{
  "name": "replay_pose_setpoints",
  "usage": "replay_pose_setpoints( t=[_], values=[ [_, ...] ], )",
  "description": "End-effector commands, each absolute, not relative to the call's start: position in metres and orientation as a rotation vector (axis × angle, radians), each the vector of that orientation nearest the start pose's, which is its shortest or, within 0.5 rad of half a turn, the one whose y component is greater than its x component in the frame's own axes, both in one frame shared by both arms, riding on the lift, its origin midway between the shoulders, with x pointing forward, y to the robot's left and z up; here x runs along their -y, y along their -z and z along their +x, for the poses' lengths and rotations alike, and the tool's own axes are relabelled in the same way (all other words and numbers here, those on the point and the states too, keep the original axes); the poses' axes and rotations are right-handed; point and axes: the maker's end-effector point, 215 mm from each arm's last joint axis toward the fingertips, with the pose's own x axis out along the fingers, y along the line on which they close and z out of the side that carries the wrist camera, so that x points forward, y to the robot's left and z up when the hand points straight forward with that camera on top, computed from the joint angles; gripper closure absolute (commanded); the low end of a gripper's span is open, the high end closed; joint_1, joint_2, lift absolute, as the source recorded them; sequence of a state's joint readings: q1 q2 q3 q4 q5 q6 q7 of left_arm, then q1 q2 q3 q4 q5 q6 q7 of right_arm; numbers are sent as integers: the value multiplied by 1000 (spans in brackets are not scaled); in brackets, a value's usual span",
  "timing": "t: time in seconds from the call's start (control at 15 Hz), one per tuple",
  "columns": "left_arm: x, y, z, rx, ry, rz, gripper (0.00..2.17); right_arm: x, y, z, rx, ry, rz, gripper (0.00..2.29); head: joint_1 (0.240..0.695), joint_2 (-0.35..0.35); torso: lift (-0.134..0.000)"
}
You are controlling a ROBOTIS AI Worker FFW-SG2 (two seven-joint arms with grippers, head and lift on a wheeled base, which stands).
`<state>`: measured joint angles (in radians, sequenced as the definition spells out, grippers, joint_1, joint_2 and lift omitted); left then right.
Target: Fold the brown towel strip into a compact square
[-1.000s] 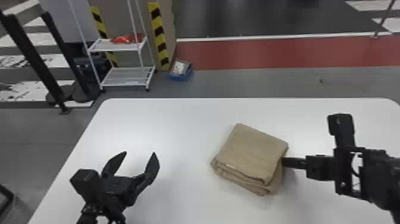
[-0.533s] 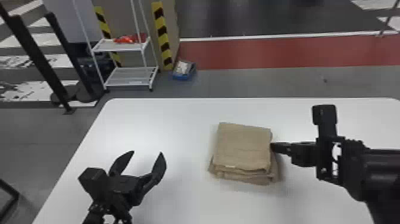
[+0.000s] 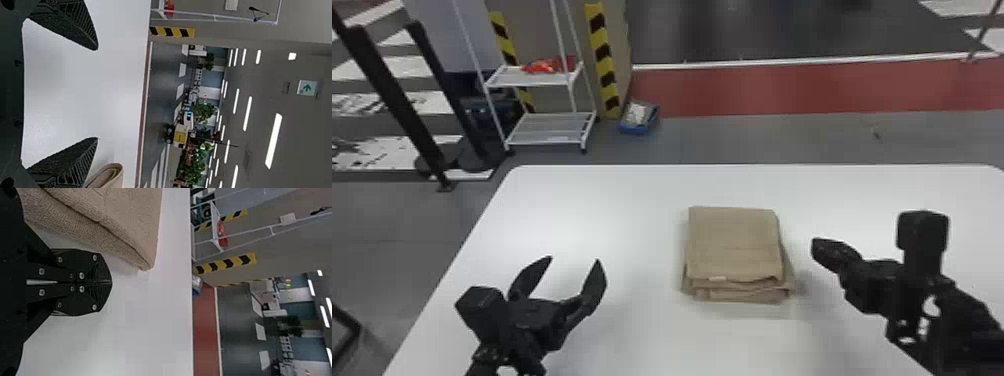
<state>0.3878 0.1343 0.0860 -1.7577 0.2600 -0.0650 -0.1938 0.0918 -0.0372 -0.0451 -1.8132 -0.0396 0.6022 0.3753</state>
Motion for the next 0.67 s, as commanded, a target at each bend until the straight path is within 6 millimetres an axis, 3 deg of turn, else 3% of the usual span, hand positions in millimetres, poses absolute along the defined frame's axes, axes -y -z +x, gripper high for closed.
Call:
replay_pose_setpoints(
  t=[0.0,0.07,0.2,0.33,0.4,0.6],
  values=[
    [-273,401,459,-97,117,-112,49,199,373,483,-259,-279,48,211,695,101,-122],
    [-272,399,455,-95,116,-113,49,204,356,467,-208,-243,32,43,695,97,-122],
    [-269,388,447,-82,114,-114,49,203,320,432,-79,-161,21,43,695,77,-122],
    [-267,381,437,-77,115,-112,49,192,301,406,13,-111,22,53,695,73,-122],
    [-269,378,431,-67,112,-108,49,185,301,400,23,-114,18,66,695,75,-122],
    [-302,367,409,-18,40,-90,46,173,317,392,0,-111,15,70,695,121,-122]
  ],
)
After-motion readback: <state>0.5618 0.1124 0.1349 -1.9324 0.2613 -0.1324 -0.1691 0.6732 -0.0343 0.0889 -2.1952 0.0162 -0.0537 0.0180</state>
